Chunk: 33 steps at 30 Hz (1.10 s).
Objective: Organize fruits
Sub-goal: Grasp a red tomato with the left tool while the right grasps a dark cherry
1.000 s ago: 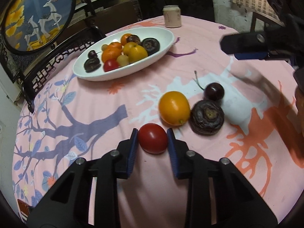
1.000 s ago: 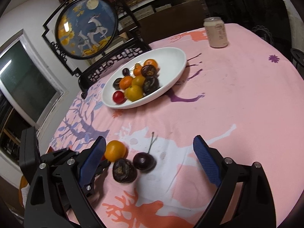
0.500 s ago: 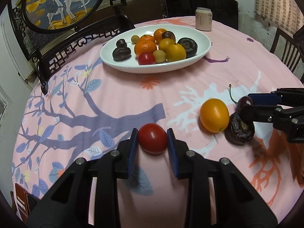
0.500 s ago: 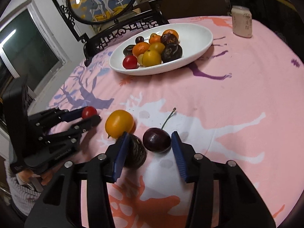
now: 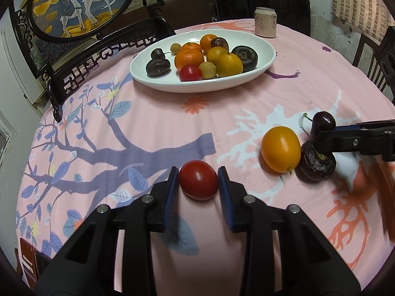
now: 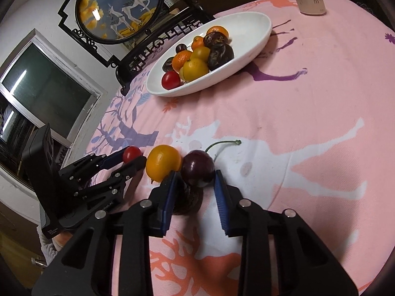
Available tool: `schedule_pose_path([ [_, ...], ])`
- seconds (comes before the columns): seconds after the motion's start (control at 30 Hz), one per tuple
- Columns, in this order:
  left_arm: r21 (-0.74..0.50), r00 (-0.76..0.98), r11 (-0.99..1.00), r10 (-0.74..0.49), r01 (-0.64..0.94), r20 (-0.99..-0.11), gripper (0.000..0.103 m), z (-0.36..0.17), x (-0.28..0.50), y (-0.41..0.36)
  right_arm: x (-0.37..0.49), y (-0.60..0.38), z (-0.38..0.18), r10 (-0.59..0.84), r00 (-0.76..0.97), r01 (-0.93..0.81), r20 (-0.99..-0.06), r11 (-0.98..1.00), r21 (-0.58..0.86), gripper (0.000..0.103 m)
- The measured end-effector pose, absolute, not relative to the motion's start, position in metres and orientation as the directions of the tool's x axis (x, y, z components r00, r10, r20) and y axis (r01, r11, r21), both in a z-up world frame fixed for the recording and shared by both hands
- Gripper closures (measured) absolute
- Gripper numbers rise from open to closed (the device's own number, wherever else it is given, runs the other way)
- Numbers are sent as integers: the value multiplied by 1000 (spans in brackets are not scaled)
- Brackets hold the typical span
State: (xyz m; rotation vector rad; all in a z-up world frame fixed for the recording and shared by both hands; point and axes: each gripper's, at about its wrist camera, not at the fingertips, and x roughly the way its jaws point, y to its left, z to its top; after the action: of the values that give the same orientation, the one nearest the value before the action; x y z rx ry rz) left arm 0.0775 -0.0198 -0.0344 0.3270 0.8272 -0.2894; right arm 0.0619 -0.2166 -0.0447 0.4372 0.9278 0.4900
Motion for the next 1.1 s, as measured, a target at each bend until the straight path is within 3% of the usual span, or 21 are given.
schedule_pose_path([
  [0.33, 196, 653, 906, -109, 375, -750, 70, -35, 77, -24, 74, -224, -52, 634, 471, -168, -614, 748, 642, 69],
  [0.5, 201, 656, 905, -106, 375, -748, 70, -35, 76, -25, 79, -228, -53, 661, 471, -142, -583, 710, 690, 59],
  [0.83, 216, 663, 901, -98, 375, -742, 69, -35, 76, -26, 92, -210, -44, 597, 502, -158, -626, 775, 612, 58],
  [1.1, 222, 668, 901, -96, 374, -738, 69, -36, 76, -26, 96, -205, -47, 628, 484, -166, -609, 750, 640, 58],
])
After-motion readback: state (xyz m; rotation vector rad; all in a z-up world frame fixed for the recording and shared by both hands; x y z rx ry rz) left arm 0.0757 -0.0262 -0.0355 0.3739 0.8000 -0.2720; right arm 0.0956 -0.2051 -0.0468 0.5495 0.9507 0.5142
